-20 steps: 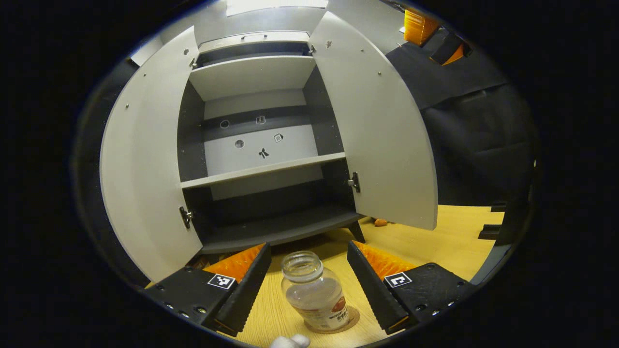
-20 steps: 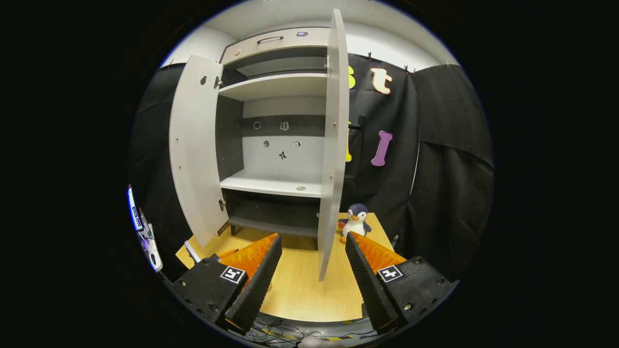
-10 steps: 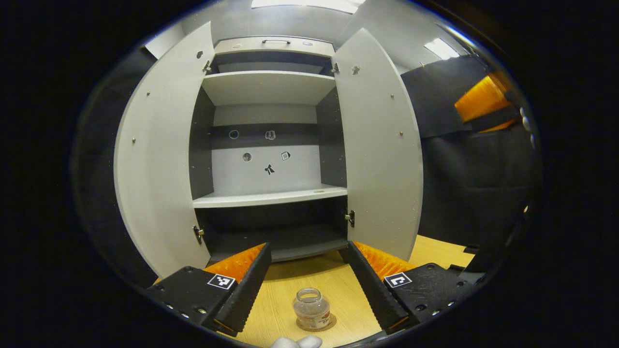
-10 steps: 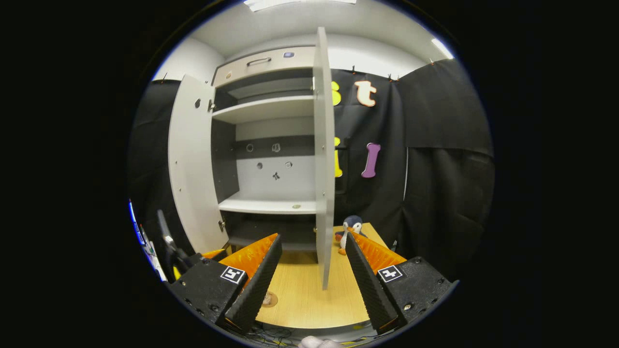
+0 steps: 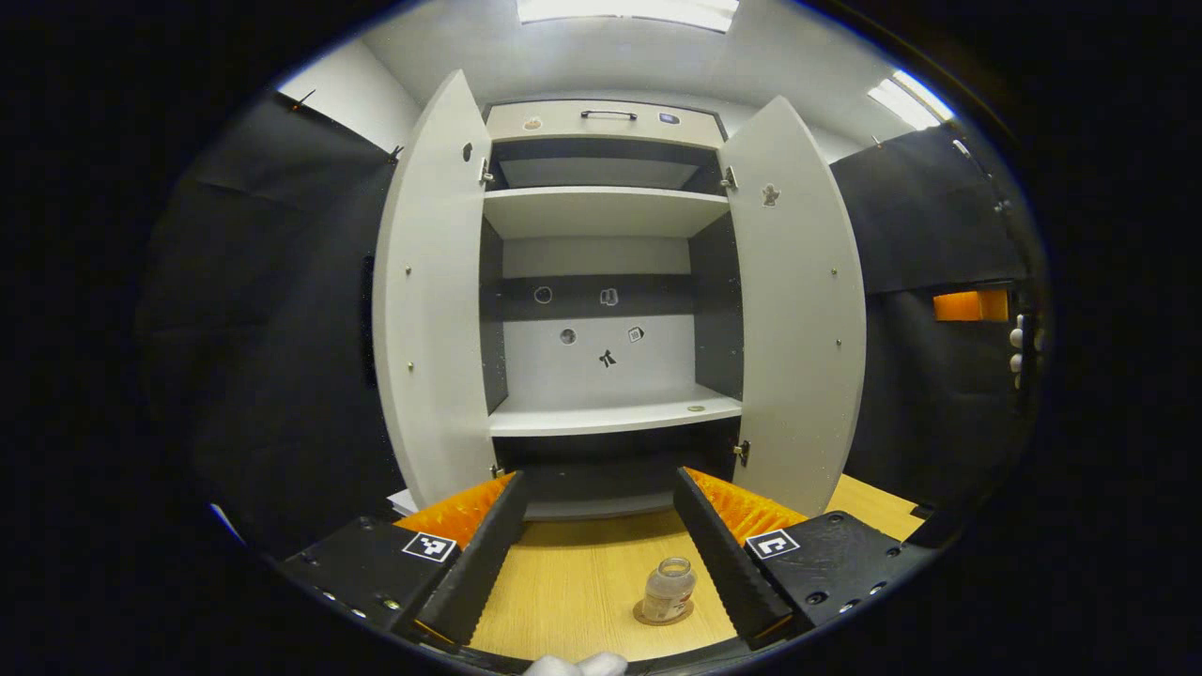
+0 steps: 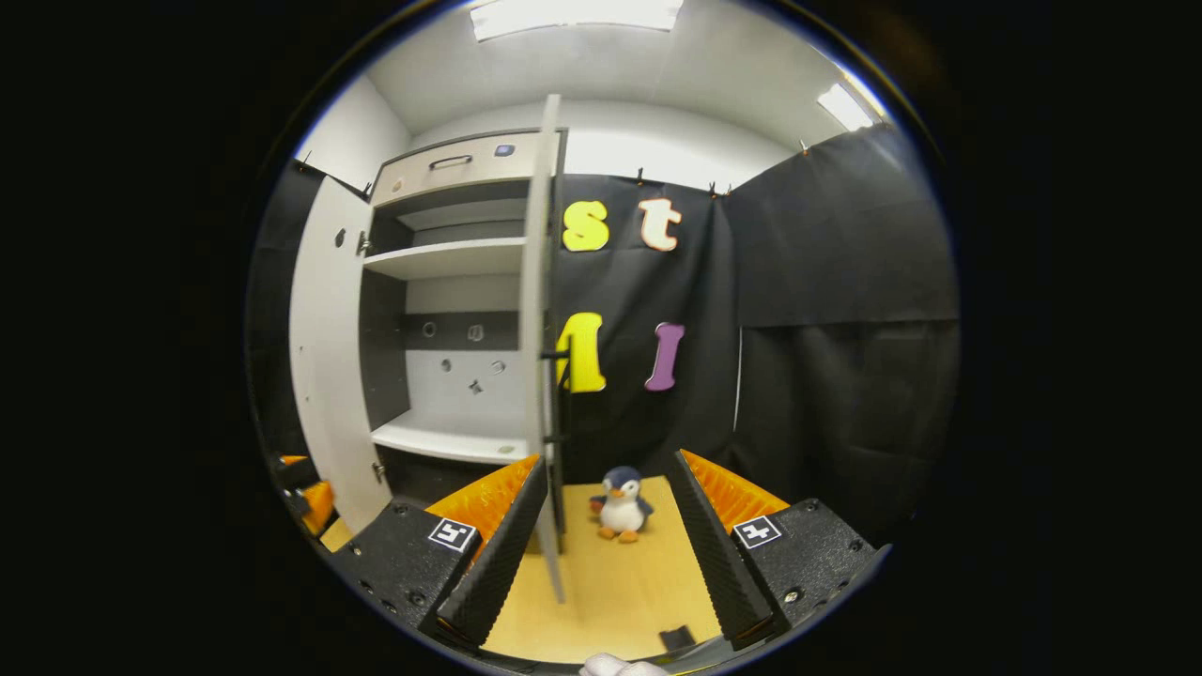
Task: Grasp the bottle in the cabinet with the left hand and place it on the coaster, then close the right door with the right hand and the left door with the left hand.
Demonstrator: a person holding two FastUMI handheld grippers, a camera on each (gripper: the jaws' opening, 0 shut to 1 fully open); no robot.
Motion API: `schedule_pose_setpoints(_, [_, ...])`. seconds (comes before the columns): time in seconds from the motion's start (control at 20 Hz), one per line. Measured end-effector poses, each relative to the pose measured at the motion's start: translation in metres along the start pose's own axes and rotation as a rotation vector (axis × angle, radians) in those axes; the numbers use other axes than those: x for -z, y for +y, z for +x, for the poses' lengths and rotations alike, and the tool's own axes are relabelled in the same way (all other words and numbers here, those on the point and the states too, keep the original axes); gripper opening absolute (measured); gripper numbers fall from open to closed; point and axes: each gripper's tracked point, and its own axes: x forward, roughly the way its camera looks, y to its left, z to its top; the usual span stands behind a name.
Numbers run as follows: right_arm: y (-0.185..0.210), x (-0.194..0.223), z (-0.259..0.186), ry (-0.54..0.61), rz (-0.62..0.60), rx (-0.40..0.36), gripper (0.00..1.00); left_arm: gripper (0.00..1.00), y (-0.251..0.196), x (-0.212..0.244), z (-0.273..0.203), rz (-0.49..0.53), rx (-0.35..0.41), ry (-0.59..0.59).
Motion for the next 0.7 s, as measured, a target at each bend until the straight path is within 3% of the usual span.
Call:
schedule_pose_setpoints(0.25, [-0.023,-0.012,0.059,-0.004,0.009,-0.031,0.82,0.96,0.015,-0.013,-0.029,0.0,-0.106,0.029])
schedule_pose_setpoints(0.6, [-0.008,-0.016,0.12,0.009,-0.009,-0.119,0.82,0.96,0.015,-0.025,-0.043,-0.03,-0.192,0.033])
schedule_pose_setpoints(0.7, [0.009,-0.013,0.129,0.02,-0.008,-0.178,0.82,0.96,0.016,-0.024,-0.047,-0.048,-0.21,0.031])
